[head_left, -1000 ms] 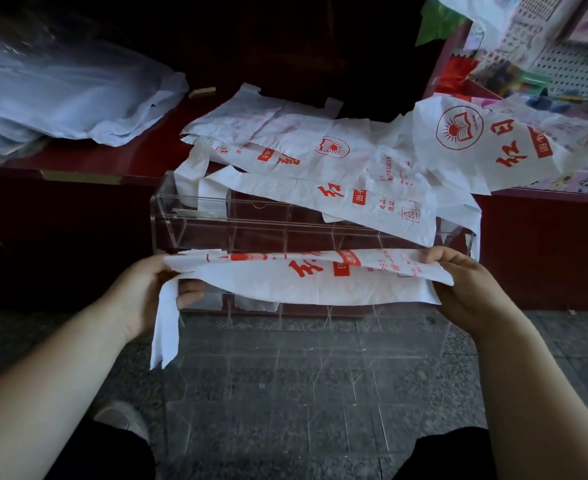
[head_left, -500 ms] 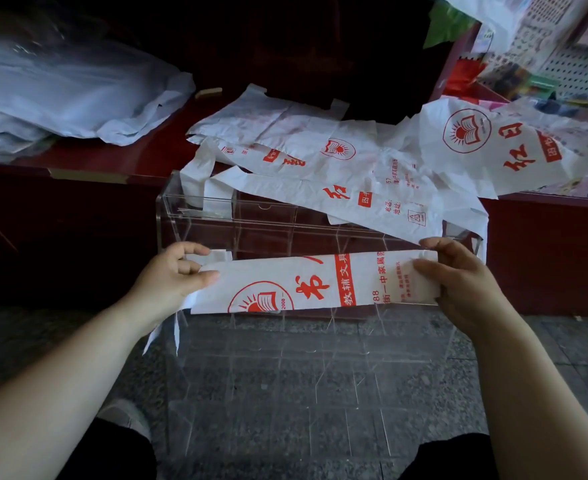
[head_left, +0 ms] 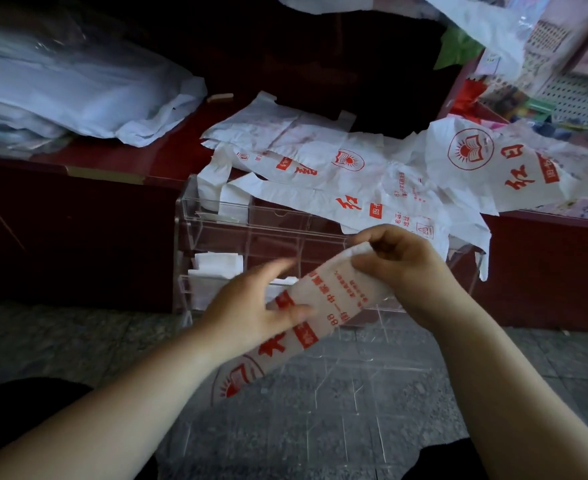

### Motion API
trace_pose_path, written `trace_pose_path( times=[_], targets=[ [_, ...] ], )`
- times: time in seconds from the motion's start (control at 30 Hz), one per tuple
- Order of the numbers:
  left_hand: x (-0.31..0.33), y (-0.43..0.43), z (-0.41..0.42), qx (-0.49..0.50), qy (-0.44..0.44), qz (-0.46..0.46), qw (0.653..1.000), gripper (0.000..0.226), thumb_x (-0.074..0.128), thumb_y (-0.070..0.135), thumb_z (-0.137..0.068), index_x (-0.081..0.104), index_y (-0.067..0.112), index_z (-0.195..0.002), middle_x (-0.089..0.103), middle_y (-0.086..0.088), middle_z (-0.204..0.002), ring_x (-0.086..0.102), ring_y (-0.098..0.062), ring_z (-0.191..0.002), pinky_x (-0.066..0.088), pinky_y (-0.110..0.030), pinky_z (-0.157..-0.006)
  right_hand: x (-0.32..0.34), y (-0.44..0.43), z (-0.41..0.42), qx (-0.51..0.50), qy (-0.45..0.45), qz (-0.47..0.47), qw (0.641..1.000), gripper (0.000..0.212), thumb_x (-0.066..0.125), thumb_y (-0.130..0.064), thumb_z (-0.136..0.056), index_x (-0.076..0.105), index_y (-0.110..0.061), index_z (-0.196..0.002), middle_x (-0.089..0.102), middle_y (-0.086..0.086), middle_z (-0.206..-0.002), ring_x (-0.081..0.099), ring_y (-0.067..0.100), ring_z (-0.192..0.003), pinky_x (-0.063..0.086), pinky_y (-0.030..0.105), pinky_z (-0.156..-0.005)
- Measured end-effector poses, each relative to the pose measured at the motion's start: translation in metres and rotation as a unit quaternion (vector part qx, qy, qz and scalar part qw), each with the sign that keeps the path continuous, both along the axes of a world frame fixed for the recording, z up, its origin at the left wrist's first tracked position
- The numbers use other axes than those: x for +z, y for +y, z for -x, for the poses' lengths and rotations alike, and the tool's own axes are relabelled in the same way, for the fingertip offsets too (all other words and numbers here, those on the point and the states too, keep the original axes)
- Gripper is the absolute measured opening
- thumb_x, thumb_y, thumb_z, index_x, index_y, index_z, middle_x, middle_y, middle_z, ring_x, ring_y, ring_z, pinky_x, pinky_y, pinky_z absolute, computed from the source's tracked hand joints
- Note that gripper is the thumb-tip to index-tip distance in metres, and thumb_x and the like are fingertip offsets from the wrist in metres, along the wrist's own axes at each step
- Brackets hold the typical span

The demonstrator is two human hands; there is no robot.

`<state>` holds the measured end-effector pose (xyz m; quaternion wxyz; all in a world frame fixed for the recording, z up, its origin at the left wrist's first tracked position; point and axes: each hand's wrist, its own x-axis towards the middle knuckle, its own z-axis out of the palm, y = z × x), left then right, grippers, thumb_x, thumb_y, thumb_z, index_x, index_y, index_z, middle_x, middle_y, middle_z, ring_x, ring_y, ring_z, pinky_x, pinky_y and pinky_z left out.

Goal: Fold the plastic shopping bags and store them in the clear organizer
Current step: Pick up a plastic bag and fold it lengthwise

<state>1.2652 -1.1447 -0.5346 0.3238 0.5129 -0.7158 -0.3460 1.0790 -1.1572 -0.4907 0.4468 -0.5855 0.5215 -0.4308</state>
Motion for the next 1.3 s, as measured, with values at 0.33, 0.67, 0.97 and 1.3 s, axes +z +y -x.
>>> trace_pose_path(
  times=[0.33, 0.67, 0.97, 1.3],
  targets=[
    [0.016, 0.002, -0.008, -0.034, 0.229, -0.148, 0.962, 0.020, 0.067, 0.006, -0.078, 0.062, 0.024, -0.070, 0.065, 0.019, -0.053, 0.063, 0.005, -0.054, 0.046, -0.007, -0.050, 0.034, -0.013, -0.062, 0.058, 0.078, 0.090, 0.991, 0.024, 0.062, -0.003, -0.082, 0.058, -0.025, -0.074, 0.061, -0.011, -0.073, 0.061, -0.003, -0.060, 0.052, 0.013, -0.056],
    [0.010, -0.002, -0.018, -0.036, 0.274, -0.215, 0.937, 0.011, 0.064, 0.008, -0.080, 0.064, 0.016, -0.072, 0.069, 0.008, -0.057, 0.066, -0.005, -0.055, 0.052, -0.016, -0.055, 0.020, -0.014, -0.047, 0.052, 0.058, -0.057, 0.995, 0.016, 0.057, -0.014, -0.087, 0.060, -0.010, -0.072, 0.069, -0.002, -0.067, 0.067, 0.011, -0.064, 0.058, 0.024, -0.064],
    [-0.008, -0.006, -0.013, -0.030, 0.244, -0.267, 0.932, 0.015, 0.066, 0.007, -0.078, 0.066, 0.012, -0.064, 0.068, 0.003, -0.056, 0.065, -0.007, -0.052, 0.053, -0.017, -0.056, 0.015, -0.037, -0.007, -0.139, -0.057, -0.027, 0.988, 0.021, 0.054, -0.015, -0.090, 0.055, -0.008, -0.071, 0.067, -0.001, -0.056, 0.066, 0.012, -0.055, 0.056, 0.033, -0.063],
    [-0.025, -0.012, -0.011, -0.068, 0.100, -0.303, 0.945, 0.020, 0.068, 0.007, -0.078, 0.062, 0.004, -0.058, 0.060, -0.008, -0.058, 0.052, -0.012, -0.051, 0.039, -0.016, -0.047, -0.001, -0.041, 0.044, -0.241, -0.169, -0.030, 0.955, 0.022, 0.049, -0.013, -0.093, 0.052, -0.012, -0.072, 0.059, -0.008, -0.043, 0.058, 0.007, -0.040, 0.046, 0.023, -0.038]
  ],
)
